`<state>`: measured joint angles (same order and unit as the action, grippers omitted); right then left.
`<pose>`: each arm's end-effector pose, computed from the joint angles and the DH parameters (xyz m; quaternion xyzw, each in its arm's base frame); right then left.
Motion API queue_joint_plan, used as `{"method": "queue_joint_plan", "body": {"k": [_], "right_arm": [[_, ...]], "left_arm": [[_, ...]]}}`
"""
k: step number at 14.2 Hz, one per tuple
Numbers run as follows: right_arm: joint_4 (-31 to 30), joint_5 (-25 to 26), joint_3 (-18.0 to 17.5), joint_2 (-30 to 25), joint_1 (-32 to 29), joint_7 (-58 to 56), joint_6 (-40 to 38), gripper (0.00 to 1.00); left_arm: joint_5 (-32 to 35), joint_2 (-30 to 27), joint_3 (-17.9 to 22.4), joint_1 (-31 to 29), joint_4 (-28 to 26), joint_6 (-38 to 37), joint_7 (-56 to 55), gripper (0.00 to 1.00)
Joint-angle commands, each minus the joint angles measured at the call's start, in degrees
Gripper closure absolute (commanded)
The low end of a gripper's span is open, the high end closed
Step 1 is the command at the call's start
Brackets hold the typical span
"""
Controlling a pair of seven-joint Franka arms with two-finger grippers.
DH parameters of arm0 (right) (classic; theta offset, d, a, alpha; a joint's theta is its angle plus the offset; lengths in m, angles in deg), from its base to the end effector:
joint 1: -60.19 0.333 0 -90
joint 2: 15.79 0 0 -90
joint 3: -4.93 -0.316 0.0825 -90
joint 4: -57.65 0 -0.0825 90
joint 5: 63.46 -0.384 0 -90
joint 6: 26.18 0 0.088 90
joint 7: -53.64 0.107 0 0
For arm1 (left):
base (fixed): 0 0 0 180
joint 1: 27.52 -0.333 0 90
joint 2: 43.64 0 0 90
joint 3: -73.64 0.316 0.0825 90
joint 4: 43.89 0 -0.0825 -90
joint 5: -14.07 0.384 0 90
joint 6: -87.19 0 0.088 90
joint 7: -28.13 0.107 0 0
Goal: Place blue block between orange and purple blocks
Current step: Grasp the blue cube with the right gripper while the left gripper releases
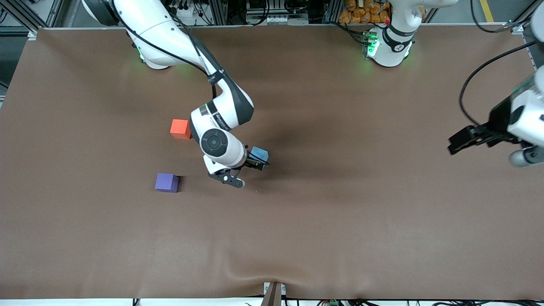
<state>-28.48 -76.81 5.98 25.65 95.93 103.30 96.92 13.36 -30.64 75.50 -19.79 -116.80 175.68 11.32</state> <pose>0.5736 0.4112 0.2338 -0.9762 0.1940 0.0881 0.0399 0.6176 -0.0676 0.6292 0.9953 0.0945 0.0216 0.0069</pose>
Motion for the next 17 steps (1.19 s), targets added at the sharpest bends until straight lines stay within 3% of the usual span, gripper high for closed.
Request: {"method": "queue_joint_plan", "body": {"k": [1, 10, 12, 15, 17], "right_arm": [[0.3, -0.8, 0.4, 1.4, 2.1, 1.9, 0.8, 0.00], [-0.6, -0.4, 0.5, 2.4, 4.2, 1.9, 0.8, 0.00], [-0.6, -0.4, 0.5, 2.4, 4.0, 2.4, 0.7, 0.21], [-0.5, -0.4, 0.5, 2.4, 4.3, 4.3, 0.9, 0.39], [-0.5, -0.4, 0.5, 2.2, 3.5, 4.1, 0.7, 0.46]], "left_arm": [[0.8, -2.9, -1.0, -1.8, -2.2, -2.7, 3.2, 0.00], [0.8, -6.8, -0.8, -4.0, -3.7, -5.5, 7.5, 0.00], [0.8, -6.6, -0.9, -4.0, -3.7, -5.5, 7.5, 0.00], [0.8, -6.5, -0.9, -4.0, -3.9, -5.5, 7.5, 0.00], [0.8, -6.1, -0.9, -4.0, -5.1, -4.9, 8.0, 0.00]]}}
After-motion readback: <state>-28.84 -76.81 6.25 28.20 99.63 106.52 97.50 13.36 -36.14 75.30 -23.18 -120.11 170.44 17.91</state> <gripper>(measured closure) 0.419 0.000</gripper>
